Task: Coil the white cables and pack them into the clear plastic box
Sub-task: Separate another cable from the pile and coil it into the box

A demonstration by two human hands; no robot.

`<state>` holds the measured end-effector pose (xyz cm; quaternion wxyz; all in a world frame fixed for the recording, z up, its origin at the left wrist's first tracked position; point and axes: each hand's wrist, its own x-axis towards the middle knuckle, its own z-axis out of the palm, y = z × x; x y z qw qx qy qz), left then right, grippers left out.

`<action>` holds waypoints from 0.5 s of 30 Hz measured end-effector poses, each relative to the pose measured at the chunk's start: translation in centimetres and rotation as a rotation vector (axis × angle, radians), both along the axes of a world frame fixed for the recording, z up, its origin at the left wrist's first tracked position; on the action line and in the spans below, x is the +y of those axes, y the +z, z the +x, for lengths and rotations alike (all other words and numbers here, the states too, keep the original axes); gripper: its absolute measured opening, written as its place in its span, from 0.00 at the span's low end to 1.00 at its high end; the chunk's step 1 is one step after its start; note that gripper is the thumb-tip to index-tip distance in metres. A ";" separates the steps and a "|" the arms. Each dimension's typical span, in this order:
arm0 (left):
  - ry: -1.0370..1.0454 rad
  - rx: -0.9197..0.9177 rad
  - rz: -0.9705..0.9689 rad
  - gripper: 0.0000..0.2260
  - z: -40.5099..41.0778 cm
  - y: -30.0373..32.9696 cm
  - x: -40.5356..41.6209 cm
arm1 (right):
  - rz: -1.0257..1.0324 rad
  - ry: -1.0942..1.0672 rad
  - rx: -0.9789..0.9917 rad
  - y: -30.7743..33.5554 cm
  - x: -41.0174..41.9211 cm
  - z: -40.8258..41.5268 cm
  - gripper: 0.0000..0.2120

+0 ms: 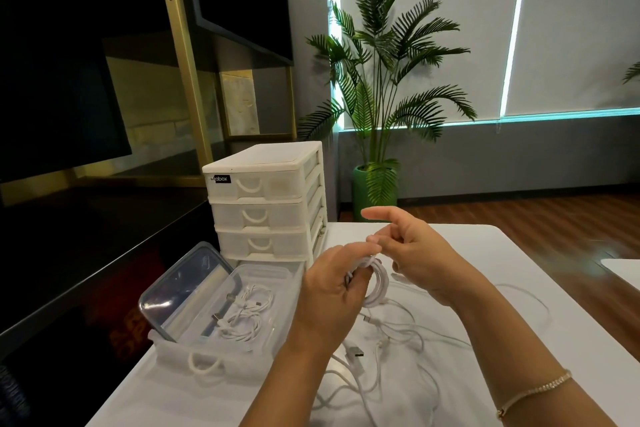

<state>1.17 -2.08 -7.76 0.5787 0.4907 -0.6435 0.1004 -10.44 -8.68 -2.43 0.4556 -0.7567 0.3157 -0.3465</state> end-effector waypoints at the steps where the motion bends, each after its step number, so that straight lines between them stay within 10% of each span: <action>1: -0.005 0.010 0.007 0.08 0.0 0.1 0.0 | 0.004 0.008 -0.002 -0.1 0.0 0.0 0.15; 15: 0.311 0.298 0.103 0.03 -0.3 0.6 0.2 | -0.208 0.074 0.228 1.0 1.9 0.9 0.11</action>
